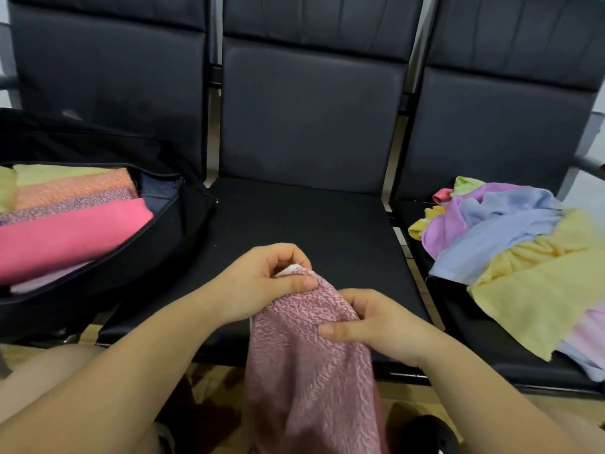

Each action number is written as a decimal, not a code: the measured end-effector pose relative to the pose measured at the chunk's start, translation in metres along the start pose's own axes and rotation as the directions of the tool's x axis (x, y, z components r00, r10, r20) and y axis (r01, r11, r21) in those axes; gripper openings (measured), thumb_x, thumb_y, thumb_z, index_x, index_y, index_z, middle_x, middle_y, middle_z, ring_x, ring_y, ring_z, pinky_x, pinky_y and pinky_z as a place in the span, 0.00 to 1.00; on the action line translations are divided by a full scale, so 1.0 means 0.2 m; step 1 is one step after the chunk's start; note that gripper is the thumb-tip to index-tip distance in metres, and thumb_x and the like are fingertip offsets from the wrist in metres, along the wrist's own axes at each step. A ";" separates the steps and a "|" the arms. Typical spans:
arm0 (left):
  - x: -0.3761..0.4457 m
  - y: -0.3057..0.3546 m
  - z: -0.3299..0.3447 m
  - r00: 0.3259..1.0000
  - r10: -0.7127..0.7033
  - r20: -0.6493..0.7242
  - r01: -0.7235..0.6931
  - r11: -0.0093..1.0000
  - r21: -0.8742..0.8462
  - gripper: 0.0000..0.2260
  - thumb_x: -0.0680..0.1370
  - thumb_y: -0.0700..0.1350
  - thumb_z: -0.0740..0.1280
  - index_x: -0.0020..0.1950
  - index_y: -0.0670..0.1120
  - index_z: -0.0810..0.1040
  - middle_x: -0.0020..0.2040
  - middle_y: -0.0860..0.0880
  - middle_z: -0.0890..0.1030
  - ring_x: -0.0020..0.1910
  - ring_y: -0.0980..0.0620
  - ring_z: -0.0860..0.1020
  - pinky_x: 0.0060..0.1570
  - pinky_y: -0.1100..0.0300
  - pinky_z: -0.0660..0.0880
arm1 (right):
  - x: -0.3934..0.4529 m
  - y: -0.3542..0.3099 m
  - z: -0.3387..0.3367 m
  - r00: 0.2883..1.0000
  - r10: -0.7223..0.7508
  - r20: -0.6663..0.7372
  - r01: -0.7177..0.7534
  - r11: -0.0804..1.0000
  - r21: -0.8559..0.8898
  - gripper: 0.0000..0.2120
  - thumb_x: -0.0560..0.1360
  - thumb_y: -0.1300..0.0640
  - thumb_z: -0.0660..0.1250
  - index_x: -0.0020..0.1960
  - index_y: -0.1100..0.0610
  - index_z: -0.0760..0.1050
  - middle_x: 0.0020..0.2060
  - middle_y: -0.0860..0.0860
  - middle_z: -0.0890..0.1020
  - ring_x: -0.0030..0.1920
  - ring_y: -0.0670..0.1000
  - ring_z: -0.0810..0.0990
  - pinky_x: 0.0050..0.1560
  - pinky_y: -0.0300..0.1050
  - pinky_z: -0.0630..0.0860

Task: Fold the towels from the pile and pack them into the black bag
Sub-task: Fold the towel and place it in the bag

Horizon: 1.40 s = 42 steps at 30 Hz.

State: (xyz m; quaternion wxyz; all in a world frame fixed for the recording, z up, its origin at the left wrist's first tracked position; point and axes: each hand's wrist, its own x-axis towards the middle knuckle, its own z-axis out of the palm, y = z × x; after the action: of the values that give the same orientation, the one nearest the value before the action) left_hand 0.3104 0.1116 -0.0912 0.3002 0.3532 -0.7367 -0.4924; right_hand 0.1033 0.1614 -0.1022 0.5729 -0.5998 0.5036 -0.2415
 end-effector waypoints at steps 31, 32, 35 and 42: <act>-0.02 -0.09 0.03 0.867 -0.427 0.257 0.491 0.820 -0.295 0.12 0.68 0.49 0.70 0.47 0.43 0.79 0.43 0.47 0.84 0.44 0.51 0.82 0.48 0.56 0.78 | -0.07 -0.01 -0.08 0.997 -0.065 -0.046 0.070 0.991 0.117 0.08 0.66 0.61 0.73 0.45 0.58 0.80 0.40 0.54 0.84 0.41 0.51 0.83 0.42 0.41 0.79; -0.01 -0.09 0.01 0.908 -0.380 0.175 0.418 0.842 -0.342 0.09 0.67 0.49 0.71 0.42 0.45 0.80 0.39 0.48 0.83 0.39 0.54 0.81 0.42 0.59 0.78 | -0.07 0.00 -0.08 0.997 -0.052 -0.057 0.056 0.996 0.063 0.08 0.66 0.60 0.73 0.45 0.57 0.80 0.41 0.54 0.84 0.41 0.51 0.83 0.43 0.41 0.79; -0.01 -0.10 -0.08 0.967 -0.250 -0.041 0.232 0.937 -0.260 0.06 0.69 0.47 0.70 0.36 0.46 0.76 0.31 0.53 0.79 0.32 0.59 0.77 0.37 0.61 0.73 | -0.08 0.01 -0.11 0.996 0.035 -0.079 -0.046 0.989 -0.140 0.05 0.67 0.56 0.75 0.43 0.56 0.82 0.40 0.53 0.84 0.41 0.49 0.82 0.45 0.42 0.79; -0.08 -0.19 -0.33 0.905 -0.164 -0.391 0.320 0.870 0.376 0.06 0.76 0.45 0.69 0.43 0.45 0.75 0.35 0.46 0.79 0.35 0.49 0.77 0.45 0.51 0.75 | -0.16 0.12 -0.35 0.927 0.153 -0.343 -0.352 0.674 -0.649 0.05 0.70 0.54 0.74 0.38 0.54 0.82 0.30 0.47 0.77 0.32 0.43 0.73 0.33 0.35 0.67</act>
State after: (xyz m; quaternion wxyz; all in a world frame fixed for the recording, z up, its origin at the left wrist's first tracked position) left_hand 0.3806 0.0813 -0.1059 0.2743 0.5827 -0.7114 -0.2812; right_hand 0.0231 0.1627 -0.1000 0.2594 -0.6582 0.7062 -0.0266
